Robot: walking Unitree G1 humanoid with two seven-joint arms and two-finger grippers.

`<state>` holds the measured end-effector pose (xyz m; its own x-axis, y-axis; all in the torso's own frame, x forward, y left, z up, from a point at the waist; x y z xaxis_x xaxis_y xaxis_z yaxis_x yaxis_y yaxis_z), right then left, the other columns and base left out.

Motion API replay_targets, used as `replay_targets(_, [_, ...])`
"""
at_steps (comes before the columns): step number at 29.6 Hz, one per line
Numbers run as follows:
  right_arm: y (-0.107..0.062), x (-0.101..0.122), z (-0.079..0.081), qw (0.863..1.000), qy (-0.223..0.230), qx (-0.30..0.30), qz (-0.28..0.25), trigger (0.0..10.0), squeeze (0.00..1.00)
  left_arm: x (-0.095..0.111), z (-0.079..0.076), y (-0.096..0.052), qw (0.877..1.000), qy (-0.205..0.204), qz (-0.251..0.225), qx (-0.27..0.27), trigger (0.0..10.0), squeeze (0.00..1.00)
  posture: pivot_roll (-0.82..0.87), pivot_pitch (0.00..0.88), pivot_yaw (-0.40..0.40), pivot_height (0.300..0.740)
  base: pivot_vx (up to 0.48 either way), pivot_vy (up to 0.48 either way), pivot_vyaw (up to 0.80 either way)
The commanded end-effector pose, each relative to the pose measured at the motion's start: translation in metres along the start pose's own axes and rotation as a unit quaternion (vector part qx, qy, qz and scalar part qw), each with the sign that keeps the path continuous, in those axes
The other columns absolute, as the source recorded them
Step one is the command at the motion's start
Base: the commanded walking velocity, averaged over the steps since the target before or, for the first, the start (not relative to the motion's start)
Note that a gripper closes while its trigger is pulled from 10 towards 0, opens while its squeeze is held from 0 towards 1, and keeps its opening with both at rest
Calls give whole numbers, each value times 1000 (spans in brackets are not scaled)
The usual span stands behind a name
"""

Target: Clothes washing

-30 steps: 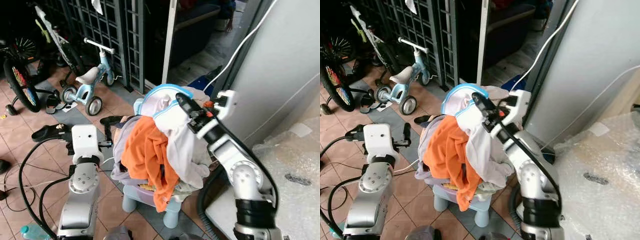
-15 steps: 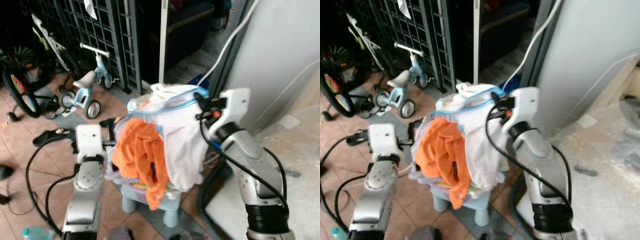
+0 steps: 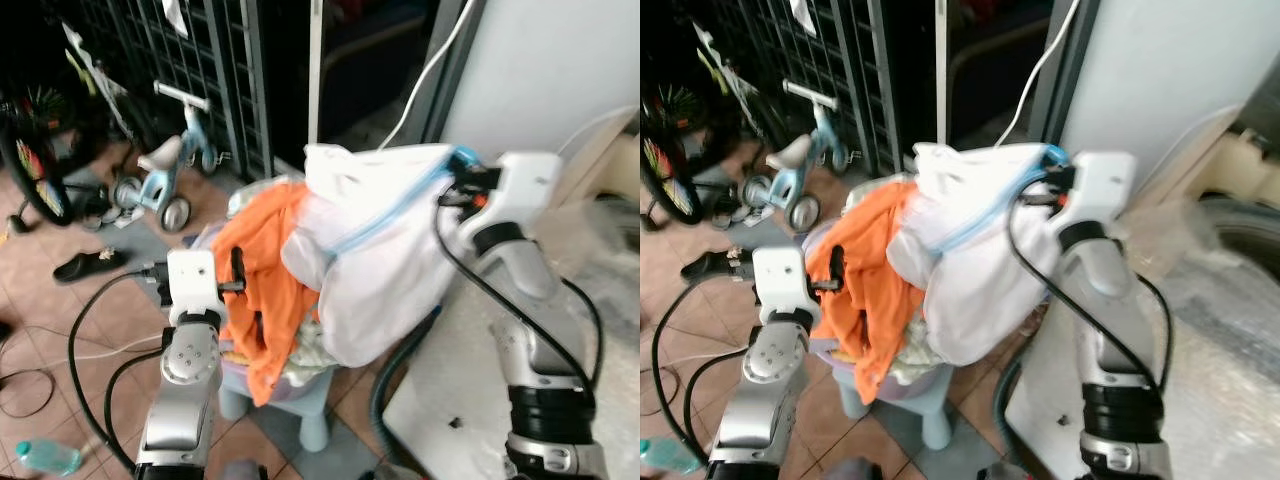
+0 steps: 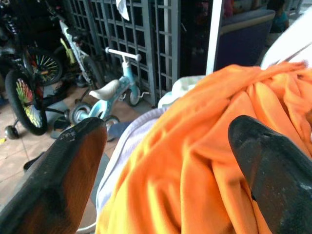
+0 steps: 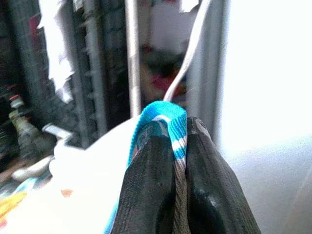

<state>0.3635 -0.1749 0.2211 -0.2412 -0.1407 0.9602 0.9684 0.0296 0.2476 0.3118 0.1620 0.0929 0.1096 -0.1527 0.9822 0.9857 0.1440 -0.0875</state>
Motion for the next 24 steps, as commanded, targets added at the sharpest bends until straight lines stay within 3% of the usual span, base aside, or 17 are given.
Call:
replay_targets(1, [8, 12, -9, 999, -14, -25, -19, 8745, 0, 1, 4, 0, 1000, 1, -1, 6, 10000, 0, -64, 0, -3, 740, 0, -259, 0])
replay_targets(2, [12, 16, -18, 999, -21, -44, -23, 10000, 0, 1, 4, 0, 1000, 0, -1, 5, 10000, 0, -65, 0, -3, 740, 0, 0, -800])
replay_targets(5, [17, 23, -32, 996, -38, -72, -31, 10000, 0, 1, 3, 0, 1000, -2, -1, 5, 10000, 0, -66, 0, -4, 740, 0, 0, -800])
replay_targets(7, [22, 31, -51, 992, -52, -109, -40, 10000, 0, 1, 3, 0, 1000, -4, -3, 5, 10000, 0, -65, 0, -6, 740, 0, 0, -800])
replay_targets(12, [24, 39, -69, 985, -80, -147, -52, 10000, 0, 1, 4, 0, 1000, -10, -4, 7, 10000, 0, -61, 0, -9, 740, 0, 0, -800])
replay_targets(16, [24, 50, -103, 967, -121, -218, -60, 10000, 0, 2, 4, 0, 1000, -4, -6, 6, 10000, 0, -59, 0, -9, 740, 0, 0, -800])
replay_targets(21, [18, 55, -127, 948, -162, -267, -57, 10000, 0, 3, 4, 0, 1000, -3, -10, 1, 10000, 0, -62, 0, -7, 740, 0, 0, -795])
replay_targets(24, [16, 56, -132, 943, -175, -276, -56, 10000, 0, 3, 4, 0, 1000, -3, -10, 1, 10000, 0, -62, 0, -6, 740, 0, 0, -788])
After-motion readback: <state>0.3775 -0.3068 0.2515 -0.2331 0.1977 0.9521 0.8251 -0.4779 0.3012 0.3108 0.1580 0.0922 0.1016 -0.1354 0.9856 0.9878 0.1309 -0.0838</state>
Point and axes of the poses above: a point about 5 cm out from each wrist's last joint towards the gripper, its own y axis pointing out of the wrist towards the gripper, its own x axis along the axis of the wrist's last joint, z = x × y, the point moved 5 cm from there along y, pointing out of the wrist towards the gripper, and after that the axes turned 5 degrees about y, right-handed, at the moved point
